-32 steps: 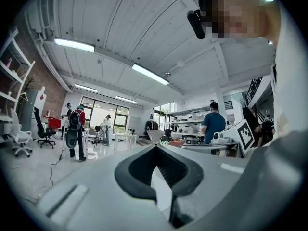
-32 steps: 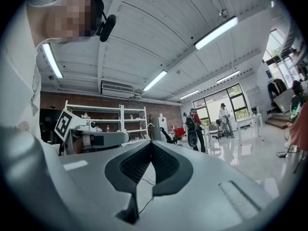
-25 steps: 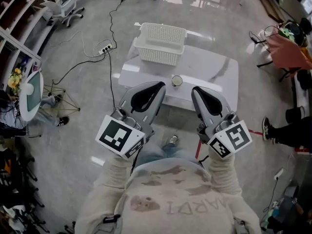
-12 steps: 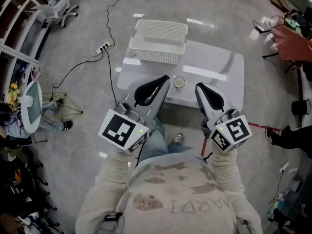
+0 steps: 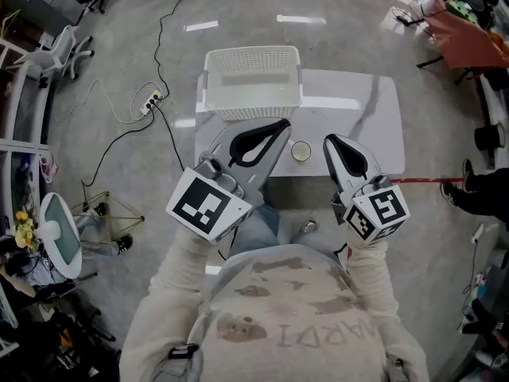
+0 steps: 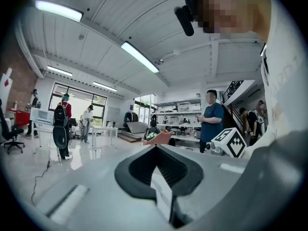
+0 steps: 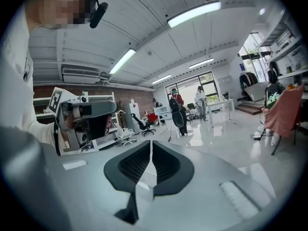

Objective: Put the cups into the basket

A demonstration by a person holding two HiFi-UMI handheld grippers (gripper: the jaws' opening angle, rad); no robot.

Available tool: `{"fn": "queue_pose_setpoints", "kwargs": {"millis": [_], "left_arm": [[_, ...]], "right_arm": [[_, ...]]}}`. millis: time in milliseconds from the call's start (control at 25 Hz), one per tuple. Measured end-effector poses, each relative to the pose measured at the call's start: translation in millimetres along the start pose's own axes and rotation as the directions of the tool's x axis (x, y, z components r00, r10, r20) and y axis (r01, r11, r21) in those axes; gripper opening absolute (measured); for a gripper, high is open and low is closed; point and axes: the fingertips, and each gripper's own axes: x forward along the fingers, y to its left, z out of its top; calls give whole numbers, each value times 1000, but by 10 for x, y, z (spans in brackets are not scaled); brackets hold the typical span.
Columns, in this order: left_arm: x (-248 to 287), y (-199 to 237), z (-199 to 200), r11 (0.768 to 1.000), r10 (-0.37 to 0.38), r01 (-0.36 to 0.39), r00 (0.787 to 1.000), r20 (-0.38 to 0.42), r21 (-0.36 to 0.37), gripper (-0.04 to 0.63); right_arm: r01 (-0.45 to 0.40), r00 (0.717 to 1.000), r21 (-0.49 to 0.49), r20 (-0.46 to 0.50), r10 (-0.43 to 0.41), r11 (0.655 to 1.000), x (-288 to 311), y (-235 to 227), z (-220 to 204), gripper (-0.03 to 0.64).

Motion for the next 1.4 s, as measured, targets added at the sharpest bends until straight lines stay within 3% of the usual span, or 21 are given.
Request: {"fn": "queue_pose_setpoints", "kwargs": {"millis": [160, 320, 560, 960, 1400], "left_arm": [[255, 278, -128, 994, -112, 112, 994, -18, 4, 2], [585, 342, -324, 974, -223, 224, 974, -49, 16, 2], [732, 343, -664, 947, -319, 320, 944, -77, -4, 2], [1076, 245, -1478, 916, -401, 397, 901, -168, -59, 2], [1257, 127, -2468, 894, -447, 419, 861, -242, -158, 1]], "right_arm": [[97, 995, 24, -32, -96, 995, 271, -240, -164, 43], [198, 978, 71, -86, -192, 978, 346, -534, -426, 46], [275, 948, 119, -196, -249, 954, 453, -662, -998, 54], [383, 887, 228, -360, -288, 895, 510, -1069, -2202, 58], [408, 847, 294, -475, -238, 864, 716, -1289, -3416, 64]]}}
